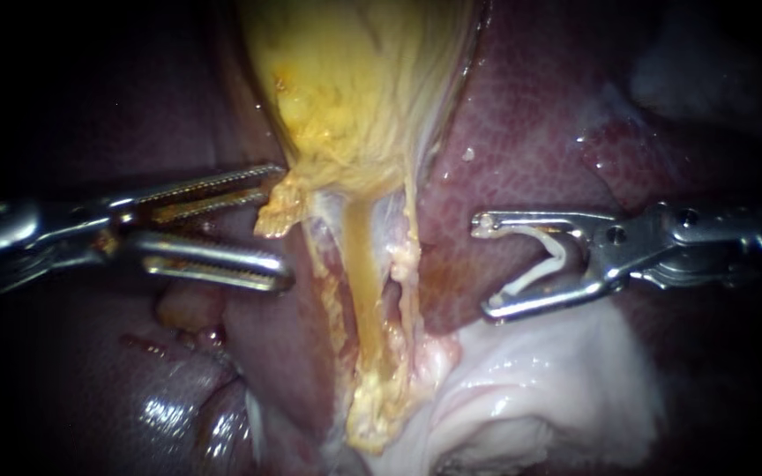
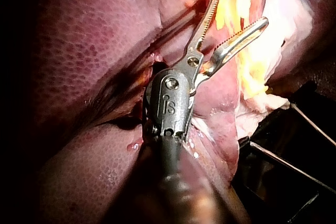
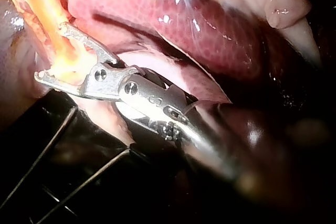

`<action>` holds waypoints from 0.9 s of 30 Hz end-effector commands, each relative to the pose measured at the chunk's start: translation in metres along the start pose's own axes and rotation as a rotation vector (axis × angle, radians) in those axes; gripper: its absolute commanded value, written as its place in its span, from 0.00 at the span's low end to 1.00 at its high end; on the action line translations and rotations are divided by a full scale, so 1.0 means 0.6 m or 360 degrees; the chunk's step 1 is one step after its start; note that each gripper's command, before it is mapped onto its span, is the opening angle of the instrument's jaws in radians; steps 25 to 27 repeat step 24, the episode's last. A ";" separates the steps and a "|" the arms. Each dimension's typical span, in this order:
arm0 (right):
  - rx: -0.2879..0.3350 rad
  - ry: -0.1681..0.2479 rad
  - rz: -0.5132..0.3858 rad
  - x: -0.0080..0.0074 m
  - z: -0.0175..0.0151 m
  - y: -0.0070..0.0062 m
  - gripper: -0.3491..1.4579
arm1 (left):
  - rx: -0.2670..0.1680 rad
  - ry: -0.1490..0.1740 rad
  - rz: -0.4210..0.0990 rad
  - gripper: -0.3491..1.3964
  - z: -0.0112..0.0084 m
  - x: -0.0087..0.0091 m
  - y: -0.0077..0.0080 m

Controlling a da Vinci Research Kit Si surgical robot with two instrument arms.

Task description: Grabbing gallbladder

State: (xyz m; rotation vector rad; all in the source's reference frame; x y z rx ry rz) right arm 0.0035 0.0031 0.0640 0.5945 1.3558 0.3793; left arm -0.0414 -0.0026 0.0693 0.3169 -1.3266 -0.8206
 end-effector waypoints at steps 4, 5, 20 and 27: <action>0.0000 0.0000 0.0000 0.0001 -0.0001 0.0000 0.53 | -0.0053 0.0037 -0.0035 0.00 -0.0008 0.0007 0.0016; 0.0000 0.0000 0.0000 0.0001 -0.0001 0.0000 0.53 | -0.0059 0.0046 -0.0044 0.00 -0.0011 0.0008 0.0020; 0.0000 0.0000 0.0000 0.0001 0.0000 0.0000 0.53 | -0.0118 0.0098 -0.0053 0.00 -0.0032 0.0006 0.0031; -0.0001 0.0000 0.0000 0.0001 -0.0001 0.0001 0.53 | -0.0113 0.0075 -0.0057 0.23 -0.0034 0.0002 0.0033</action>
